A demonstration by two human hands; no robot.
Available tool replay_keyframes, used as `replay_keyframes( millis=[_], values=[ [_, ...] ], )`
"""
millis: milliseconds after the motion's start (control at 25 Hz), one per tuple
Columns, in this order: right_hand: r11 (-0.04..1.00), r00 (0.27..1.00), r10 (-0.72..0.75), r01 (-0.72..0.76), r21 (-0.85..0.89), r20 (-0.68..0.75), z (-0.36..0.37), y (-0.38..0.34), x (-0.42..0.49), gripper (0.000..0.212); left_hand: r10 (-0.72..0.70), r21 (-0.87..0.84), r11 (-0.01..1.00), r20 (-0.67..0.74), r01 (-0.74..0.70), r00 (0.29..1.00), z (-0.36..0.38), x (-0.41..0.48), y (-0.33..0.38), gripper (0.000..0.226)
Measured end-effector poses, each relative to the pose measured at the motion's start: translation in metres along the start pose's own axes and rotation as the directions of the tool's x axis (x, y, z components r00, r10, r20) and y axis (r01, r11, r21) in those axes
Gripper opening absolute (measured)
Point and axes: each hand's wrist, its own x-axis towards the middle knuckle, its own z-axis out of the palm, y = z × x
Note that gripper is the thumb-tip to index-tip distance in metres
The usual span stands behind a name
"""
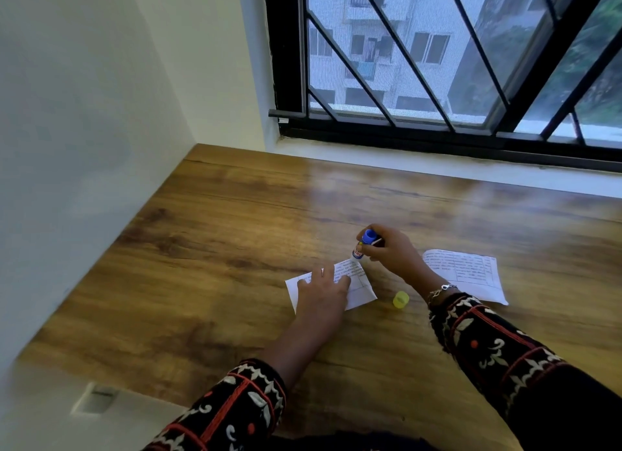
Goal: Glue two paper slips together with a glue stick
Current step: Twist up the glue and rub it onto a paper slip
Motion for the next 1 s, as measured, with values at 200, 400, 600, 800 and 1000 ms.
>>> replay_keyframes(
  millis=[200,400,600,800,1000],
  values=[
    [0.999,1.0,-0.018,0.018,-0.047,0.017,0.0,-0.002,-0.001,0.021,-0.002,0.003,1.0,-0.012,0.002,1.0,0.002,0.001,0.0,0.04],
    [0.997,0.999,-0.012,0.014,-0.07,0.033,-0.003,0.0,-0.008,0.02,-0.002,-0.01,1.0,-0.023,0.002,1.0,0.003,0.001,-0.001,0.041],
    [0.997,0.999,-0.003,0.007,-0.081,0.048,-0.006,0.003,-0.019,0.021,-0.01,0.008,1.0,-0.005,0.01,1.0,0.001,0.001,0.0,0.041],
    [0.994,0.998,-0.001,0.009,-0.109,0.067,-0.008,0.005,-0.029,0.02,-0.01,0.023,1.0,0.005,0.01,1.0,0.002,0.003,-0.001,0.039],
    [0.993,0.996,0.011,-0.001,-0.114,0.091,-0.01,0.007,-0.036,0.021,-0.006,0.038,0.999,-0.007,0.007,1.0,0.005,0.006,-0.004,0.039]
  ],
)
